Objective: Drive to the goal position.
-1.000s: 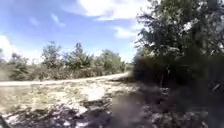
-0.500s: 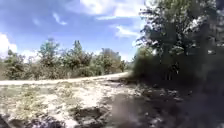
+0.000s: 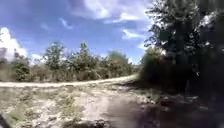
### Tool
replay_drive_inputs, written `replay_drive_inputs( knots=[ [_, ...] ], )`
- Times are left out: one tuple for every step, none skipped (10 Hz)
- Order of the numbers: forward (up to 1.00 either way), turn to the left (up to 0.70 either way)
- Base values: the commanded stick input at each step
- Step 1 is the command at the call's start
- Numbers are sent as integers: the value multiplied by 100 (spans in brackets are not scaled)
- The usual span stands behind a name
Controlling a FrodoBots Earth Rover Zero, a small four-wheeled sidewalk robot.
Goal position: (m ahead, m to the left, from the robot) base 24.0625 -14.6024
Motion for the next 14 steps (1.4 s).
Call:
replay_drive_inputs(
  knots=[
    [70, 0],
    [70, 0],
    [70, 0],
    [70, 0],
    [70, 0],
    [70, 0],
    [70, 0],
    [70, 0],
    [70, 0],
    [70, 6],
    [70, 20],
    [70, 33],
    [70, 26],
    [70, 10]
  ],
)
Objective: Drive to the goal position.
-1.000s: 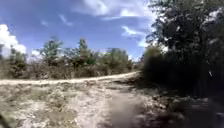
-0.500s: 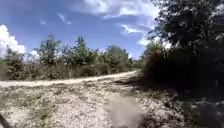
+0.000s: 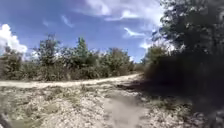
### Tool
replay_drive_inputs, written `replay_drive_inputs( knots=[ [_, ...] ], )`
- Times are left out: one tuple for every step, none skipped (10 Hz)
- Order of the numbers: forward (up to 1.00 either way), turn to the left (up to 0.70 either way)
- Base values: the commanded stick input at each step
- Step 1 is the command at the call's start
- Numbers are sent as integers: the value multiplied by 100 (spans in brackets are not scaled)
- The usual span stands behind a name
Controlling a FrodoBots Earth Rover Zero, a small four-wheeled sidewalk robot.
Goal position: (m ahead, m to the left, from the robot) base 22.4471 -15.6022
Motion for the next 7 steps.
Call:
replay_drive_inputs(
  knots=[
    [70, 0],
    [70, 0],
    [70, 0],
    [70, 0],
    [70, 0],
    [70, 0],
    [70, 0]
  ],
)
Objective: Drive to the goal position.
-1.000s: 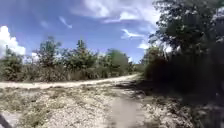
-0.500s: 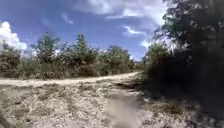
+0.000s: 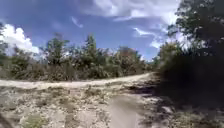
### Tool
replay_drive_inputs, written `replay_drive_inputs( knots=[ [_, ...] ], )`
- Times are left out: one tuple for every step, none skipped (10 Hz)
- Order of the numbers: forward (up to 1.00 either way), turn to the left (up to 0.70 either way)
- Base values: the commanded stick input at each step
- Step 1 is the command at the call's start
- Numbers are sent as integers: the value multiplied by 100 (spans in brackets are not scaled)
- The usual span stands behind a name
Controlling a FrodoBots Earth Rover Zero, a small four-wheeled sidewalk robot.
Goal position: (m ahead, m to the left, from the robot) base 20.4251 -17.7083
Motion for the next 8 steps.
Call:
replay_drive_inputs(
  knots=[
    [70, 0],
    [70, 0],
    [70, 0],
    [70, 0],
    [70, 0],
    [70, 0],
    [70, 0],
    [70, 0]
  ],
)
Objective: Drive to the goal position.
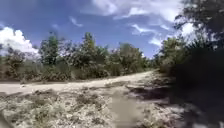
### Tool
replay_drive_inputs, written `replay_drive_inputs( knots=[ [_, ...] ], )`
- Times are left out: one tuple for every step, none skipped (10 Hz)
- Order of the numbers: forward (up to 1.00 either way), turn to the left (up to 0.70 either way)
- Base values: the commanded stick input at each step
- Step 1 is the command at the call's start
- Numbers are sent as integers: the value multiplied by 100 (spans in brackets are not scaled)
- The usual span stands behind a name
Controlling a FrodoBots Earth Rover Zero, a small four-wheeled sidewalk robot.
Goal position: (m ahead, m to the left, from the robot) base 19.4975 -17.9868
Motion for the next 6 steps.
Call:
replay_drive_inputs(
  knots=[
    [70, 0],
    [70, 0],
    [70, 0],
    [70, 0],
    [70, 0],
    [70, 0]
  ],
)
